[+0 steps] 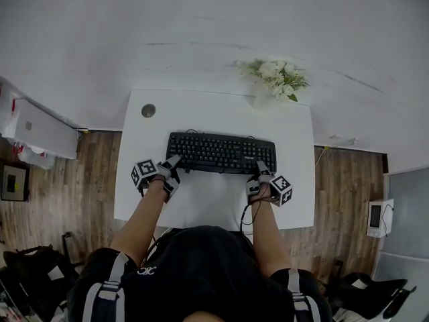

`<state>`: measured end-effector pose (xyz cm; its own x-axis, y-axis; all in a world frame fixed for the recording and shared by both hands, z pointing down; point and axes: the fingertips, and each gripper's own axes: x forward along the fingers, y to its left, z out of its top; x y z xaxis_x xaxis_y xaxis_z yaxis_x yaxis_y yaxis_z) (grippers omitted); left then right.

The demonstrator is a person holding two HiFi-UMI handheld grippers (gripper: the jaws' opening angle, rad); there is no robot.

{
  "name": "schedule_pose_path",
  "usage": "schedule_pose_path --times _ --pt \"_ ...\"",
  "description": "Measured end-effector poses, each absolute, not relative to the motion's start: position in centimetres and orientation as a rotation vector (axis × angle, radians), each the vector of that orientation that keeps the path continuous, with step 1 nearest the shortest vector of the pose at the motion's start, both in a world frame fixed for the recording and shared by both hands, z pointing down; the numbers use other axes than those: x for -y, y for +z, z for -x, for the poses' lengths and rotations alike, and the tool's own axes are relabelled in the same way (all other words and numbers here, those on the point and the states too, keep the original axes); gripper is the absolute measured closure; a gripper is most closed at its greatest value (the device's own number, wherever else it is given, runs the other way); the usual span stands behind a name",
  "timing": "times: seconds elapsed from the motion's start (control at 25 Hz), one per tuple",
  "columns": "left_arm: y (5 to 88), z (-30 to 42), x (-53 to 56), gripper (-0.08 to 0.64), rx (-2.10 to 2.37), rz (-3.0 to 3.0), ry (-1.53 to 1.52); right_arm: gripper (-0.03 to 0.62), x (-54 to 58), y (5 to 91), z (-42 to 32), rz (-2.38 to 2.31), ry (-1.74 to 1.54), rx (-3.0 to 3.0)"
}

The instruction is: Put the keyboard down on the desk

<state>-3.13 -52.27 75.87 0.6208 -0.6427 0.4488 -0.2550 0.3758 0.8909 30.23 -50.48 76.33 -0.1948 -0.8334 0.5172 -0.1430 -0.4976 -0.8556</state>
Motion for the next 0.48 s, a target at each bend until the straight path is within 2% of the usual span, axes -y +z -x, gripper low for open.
schedule_pose_path --times 0.48 --pt "76.6 4.8 50.8 0.385 1.016 -1.017 -0.244 0.387 48.6 76.7 -30.2 1.805 -1.915 -1.052"
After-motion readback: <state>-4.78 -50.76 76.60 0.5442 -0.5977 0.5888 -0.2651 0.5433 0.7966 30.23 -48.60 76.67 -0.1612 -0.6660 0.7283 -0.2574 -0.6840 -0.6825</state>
